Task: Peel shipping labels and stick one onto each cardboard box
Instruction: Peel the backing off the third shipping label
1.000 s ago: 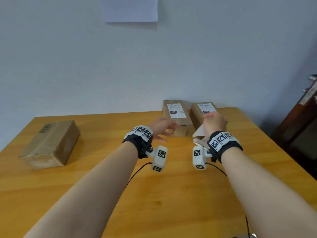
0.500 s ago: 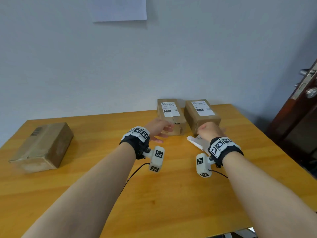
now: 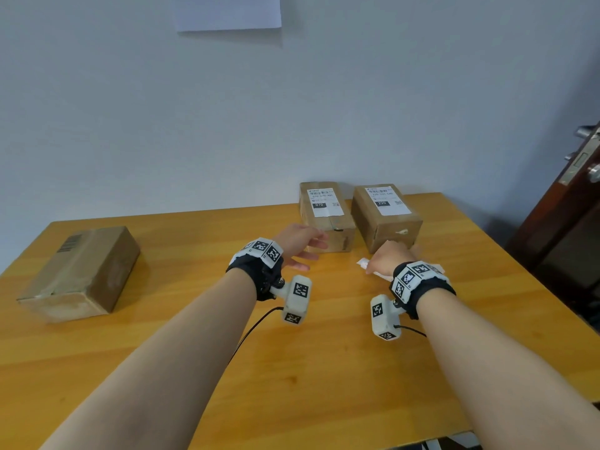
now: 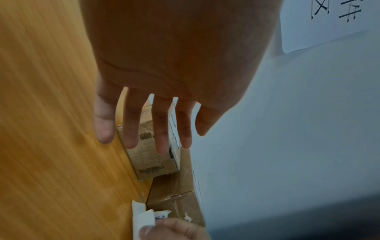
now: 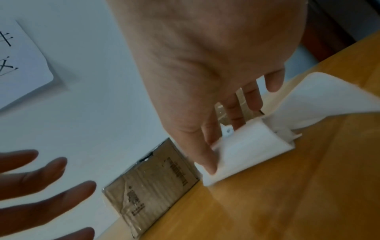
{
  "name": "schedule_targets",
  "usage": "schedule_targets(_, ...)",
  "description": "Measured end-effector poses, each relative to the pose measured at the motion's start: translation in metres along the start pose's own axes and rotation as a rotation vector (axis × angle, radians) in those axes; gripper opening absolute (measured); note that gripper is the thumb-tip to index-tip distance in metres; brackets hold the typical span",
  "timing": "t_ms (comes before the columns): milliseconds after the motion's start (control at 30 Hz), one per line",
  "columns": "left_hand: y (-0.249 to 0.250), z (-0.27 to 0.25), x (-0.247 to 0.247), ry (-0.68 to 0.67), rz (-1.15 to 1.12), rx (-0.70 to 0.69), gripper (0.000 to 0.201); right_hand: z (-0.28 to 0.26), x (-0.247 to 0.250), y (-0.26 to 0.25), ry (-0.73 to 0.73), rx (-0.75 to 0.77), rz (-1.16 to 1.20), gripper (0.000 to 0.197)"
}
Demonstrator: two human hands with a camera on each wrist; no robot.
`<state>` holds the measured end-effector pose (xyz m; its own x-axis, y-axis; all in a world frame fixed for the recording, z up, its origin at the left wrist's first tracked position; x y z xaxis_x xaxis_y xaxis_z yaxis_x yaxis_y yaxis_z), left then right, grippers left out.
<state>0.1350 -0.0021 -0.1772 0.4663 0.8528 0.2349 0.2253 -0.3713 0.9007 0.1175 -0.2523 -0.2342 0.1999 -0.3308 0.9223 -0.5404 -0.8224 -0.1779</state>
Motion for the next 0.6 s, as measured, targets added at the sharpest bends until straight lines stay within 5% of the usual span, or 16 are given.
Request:
schedule_targets(100, 0.002, -0.002, 0.000, -0.003, -0.003, -0.004, 0.024, 0.018, 0.007, 0.008, 0.081, -0.008, 0.160, 0.044)
schedule_targets(300, 0.004, -0.007, 0.006, 0.006, -0.006, -0.007, 0.027, -0.066, 0.076, 0.001, 0.343, -0.040, 0.539, 0.024)
schedule_targets(600, 0.013, -0.017, 0.019, 0.072, -0.056, -0.062, 0.024, -0.073, 0.105, -0.032, 0.404, 0.155, 0.988, 0.029)
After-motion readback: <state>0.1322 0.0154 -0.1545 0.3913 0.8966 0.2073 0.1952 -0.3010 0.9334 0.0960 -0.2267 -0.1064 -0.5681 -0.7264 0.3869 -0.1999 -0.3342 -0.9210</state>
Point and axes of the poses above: each hand's wrist, its own z-axis towards the middle knuckle, its own x-axis out of the back of the hand, y = z × x, the point moved 10 cm from there along z, towards the middle knuckle, and after that the axes turned 1 degree about z, right-handed, at the moved point
